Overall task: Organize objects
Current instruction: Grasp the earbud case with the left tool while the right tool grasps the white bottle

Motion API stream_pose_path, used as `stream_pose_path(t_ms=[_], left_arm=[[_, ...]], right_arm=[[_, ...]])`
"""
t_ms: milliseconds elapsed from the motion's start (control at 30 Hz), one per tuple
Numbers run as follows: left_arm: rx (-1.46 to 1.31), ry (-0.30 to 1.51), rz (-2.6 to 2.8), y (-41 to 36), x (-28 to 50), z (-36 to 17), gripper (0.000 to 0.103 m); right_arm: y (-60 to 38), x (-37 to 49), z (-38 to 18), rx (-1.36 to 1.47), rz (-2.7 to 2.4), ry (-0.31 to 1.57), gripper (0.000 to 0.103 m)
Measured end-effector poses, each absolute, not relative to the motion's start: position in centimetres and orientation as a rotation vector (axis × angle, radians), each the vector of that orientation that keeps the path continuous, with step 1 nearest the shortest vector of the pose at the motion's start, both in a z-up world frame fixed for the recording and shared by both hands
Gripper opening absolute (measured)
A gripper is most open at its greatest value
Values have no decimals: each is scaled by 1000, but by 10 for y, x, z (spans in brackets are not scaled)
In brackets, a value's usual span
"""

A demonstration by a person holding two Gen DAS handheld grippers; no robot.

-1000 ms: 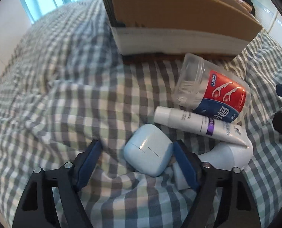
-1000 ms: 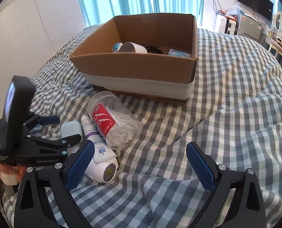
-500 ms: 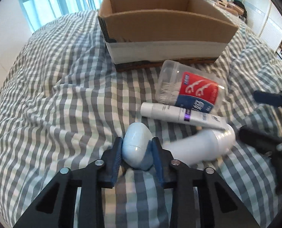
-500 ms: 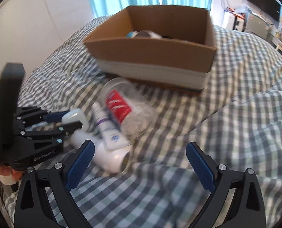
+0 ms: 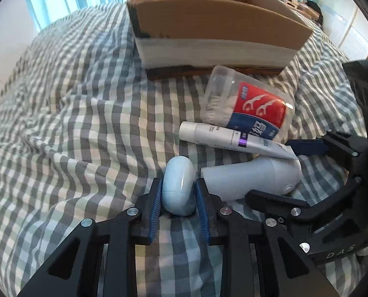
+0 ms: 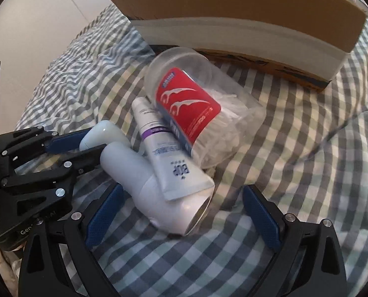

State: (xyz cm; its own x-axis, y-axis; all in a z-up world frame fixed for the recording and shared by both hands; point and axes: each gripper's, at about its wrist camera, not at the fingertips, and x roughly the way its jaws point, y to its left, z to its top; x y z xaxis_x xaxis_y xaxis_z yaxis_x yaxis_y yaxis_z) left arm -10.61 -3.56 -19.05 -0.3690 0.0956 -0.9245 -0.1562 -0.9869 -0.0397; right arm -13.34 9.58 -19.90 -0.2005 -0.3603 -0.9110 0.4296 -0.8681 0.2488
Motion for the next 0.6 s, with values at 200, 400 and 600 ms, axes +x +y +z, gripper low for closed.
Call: stream_pose_path(t_ms=[200, 400, 600], left_arm=[[-1696, 73, 2442, -33, -109, -196, 27], [-1660, 98, 2494, -30, -97, -188, 26], [-1619, 100, 2564, -29, -78, -173, 25]], right_arm=[[89, -125, -191, 1518, -2113, 106, 73], [90, -110, -179, 1479, -2163, 187, 61], [97, -97, -164, 1426, -2254, 290, 60]])
